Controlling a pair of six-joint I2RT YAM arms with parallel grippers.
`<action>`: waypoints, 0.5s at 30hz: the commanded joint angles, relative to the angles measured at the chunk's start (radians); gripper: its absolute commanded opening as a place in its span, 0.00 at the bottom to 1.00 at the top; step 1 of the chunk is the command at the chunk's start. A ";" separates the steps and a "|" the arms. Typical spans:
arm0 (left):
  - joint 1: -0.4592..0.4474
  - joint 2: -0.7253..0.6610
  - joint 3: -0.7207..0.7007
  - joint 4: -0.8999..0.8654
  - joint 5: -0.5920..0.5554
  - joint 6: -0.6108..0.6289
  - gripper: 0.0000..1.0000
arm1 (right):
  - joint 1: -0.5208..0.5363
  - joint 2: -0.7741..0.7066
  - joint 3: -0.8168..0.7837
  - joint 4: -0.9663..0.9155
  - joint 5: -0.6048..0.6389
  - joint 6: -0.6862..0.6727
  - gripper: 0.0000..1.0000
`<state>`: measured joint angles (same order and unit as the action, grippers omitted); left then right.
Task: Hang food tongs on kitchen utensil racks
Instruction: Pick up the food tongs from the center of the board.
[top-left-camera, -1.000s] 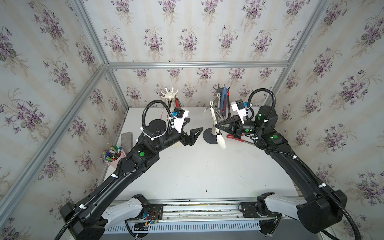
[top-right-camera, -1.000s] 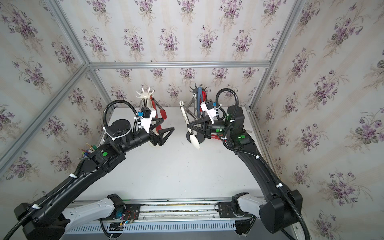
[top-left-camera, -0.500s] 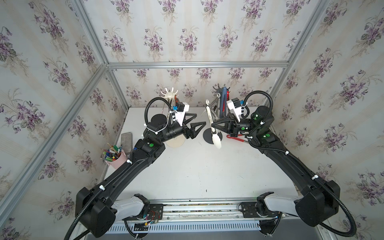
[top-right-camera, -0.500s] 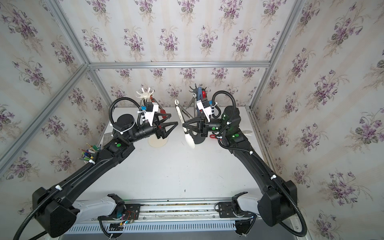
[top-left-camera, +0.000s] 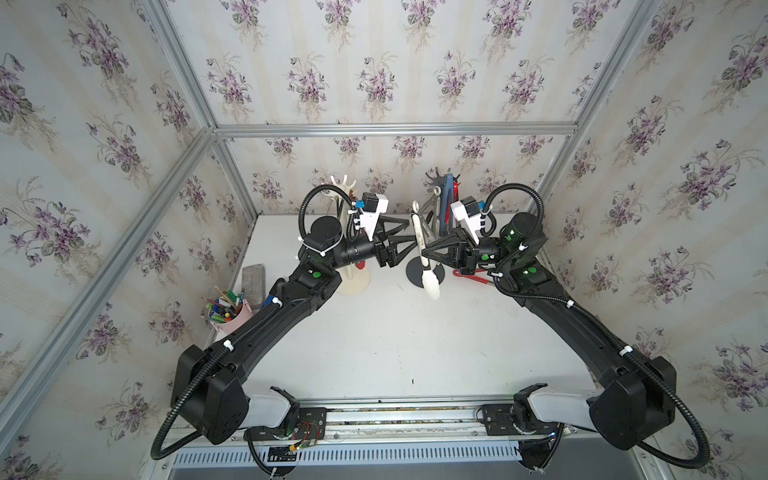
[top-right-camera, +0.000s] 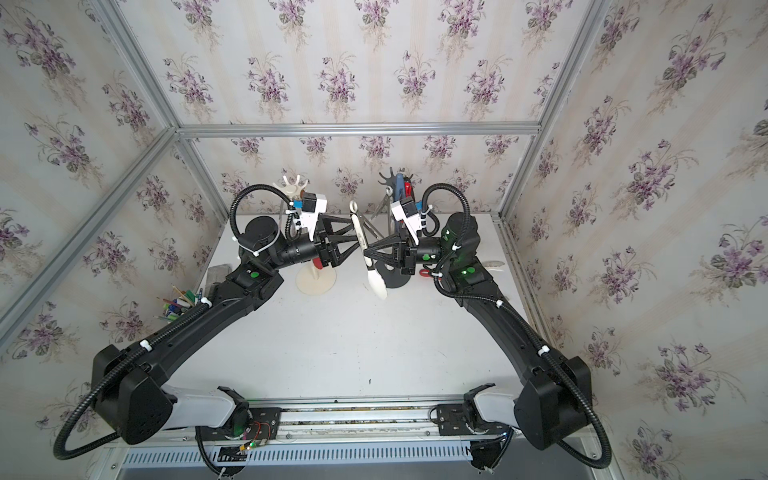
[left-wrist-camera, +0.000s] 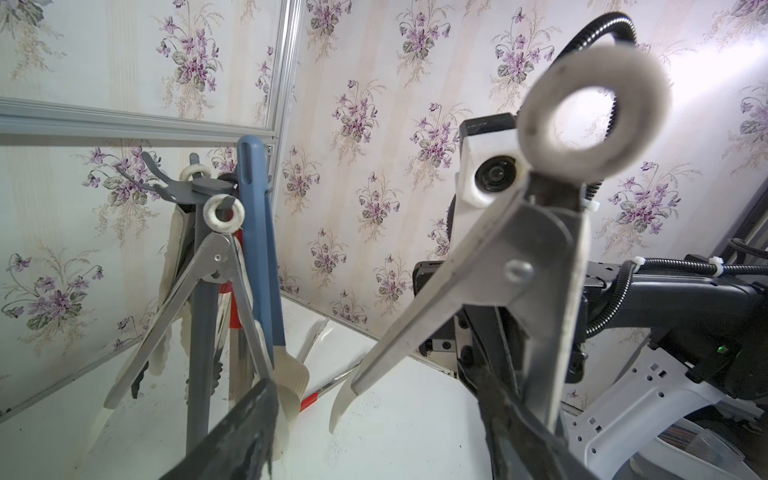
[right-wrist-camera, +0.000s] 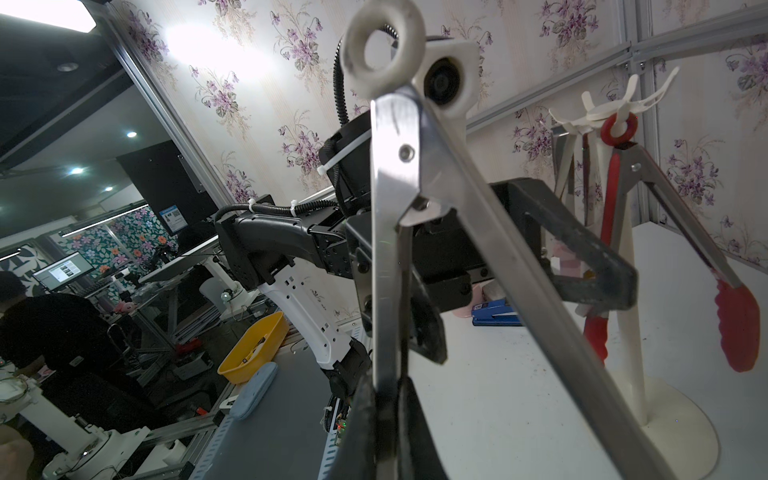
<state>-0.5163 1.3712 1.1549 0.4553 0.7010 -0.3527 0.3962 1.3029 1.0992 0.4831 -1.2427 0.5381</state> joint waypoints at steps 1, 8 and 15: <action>-0.001 -0.003 0.006 0.050 0.023 0.002 0.75 | 0.014 0.023 0.000 0.105 0.005 0.066 0.00; 0.000 -0.025 0.019 -0.034 0.037 0.058 0.74 | 0.057 0.068 0.034 0.147 -0.001 0.087 0.00; 0.079 -0.108 -0.033 -0.121 0.053 0.086 0.77 | 0.062 0.090 0.041 0.187 -0.014 0.109 0.00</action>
<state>-0.4641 1.2896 1.1381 0.3458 0.7109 -0.2897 0.4580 1.3888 1.1332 0.6262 -1.2724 0.6266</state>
